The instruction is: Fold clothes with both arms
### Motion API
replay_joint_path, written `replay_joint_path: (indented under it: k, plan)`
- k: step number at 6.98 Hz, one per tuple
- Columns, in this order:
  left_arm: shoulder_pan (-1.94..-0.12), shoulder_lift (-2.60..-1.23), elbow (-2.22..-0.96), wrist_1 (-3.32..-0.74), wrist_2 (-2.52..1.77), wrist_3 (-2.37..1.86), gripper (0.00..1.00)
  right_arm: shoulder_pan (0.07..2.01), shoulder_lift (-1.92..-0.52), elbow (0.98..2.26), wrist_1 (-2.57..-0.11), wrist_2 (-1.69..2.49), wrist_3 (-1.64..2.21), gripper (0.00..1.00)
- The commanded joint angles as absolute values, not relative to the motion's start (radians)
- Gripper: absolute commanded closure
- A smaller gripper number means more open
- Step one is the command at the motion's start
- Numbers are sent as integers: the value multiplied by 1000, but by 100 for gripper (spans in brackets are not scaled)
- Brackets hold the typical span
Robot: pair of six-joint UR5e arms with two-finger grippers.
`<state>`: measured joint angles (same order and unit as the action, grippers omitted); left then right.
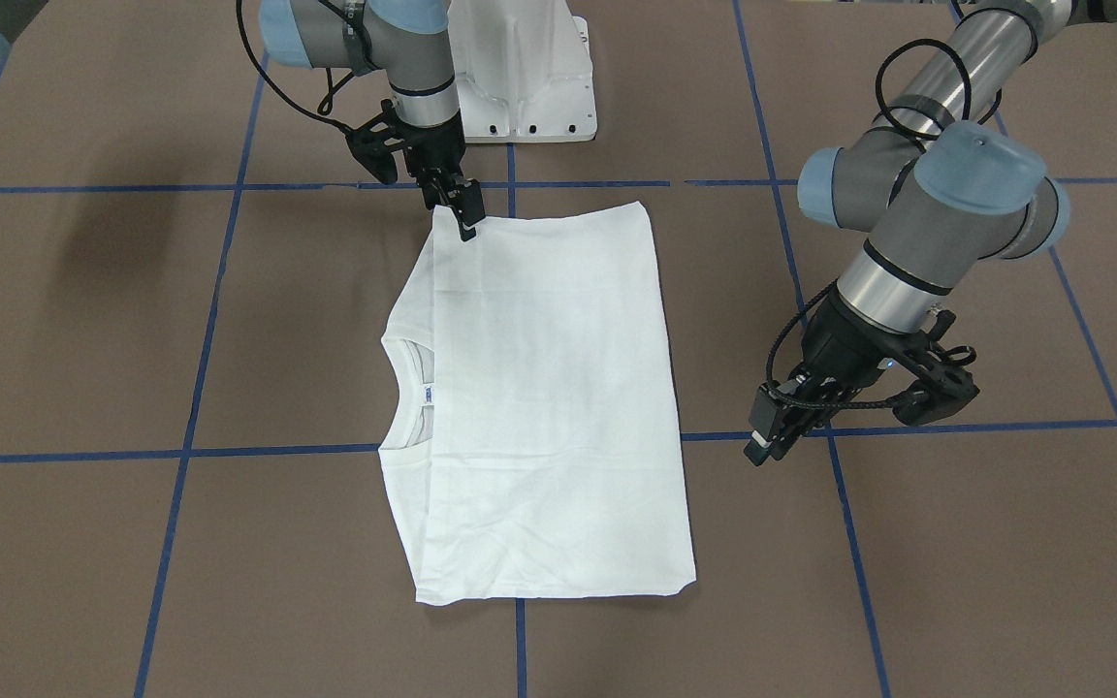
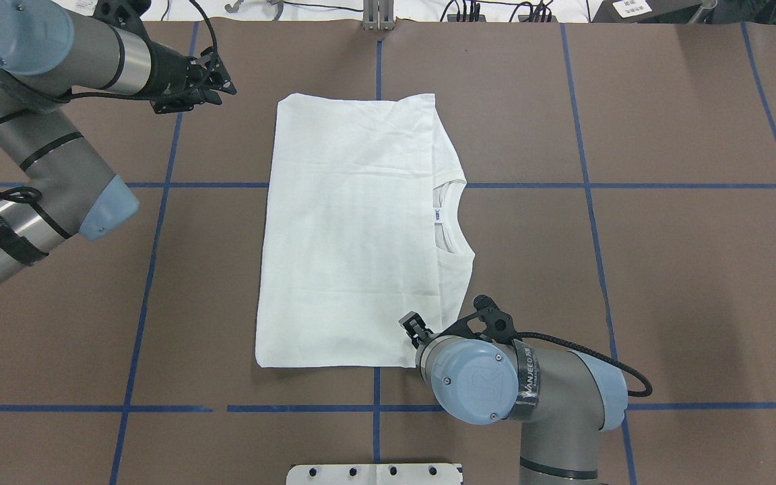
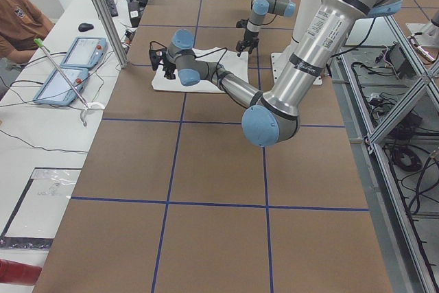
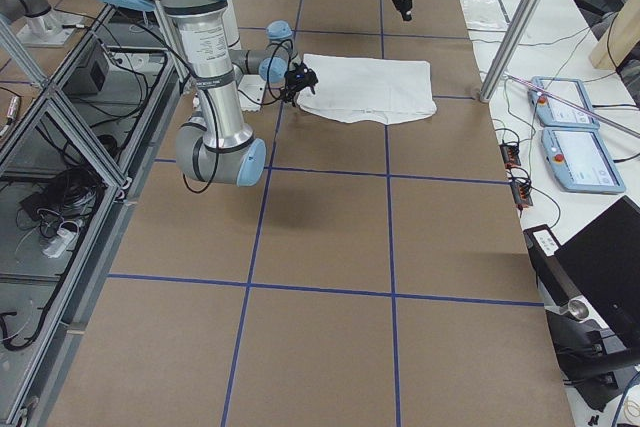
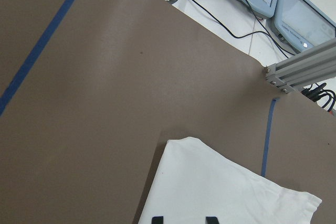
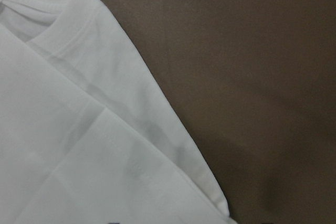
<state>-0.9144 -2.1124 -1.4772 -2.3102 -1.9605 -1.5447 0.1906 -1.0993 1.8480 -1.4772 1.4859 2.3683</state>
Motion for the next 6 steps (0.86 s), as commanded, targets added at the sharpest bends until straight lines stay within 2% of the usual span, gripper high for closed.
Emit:
replay_joint_path:
  k: [1,2,4,5,6]
  plan:
    - [-914,-2112,-1477,-2310,-1960,-1545,62,186,-1100,1848,-1477,1486,2370,15]
    - [-914,-2112,-1477,-2310,-1960,-1545,62,186,-1100,1847,-1479,1486,2370,23]
    - [-916,-2111,-1477,-2310,-1960,-1545,62,178,-1104,1848,-1477,1486,2368,19]
    - [-916,-2111,-1477,-2310,-1960,-1545,62,176,-1098,1848,-1477,1486,2370,32]
    - [-916,-2111,-1477,-2310,-1960,-1545,62,178,-1100,1848,-1477,1485,2382,56]
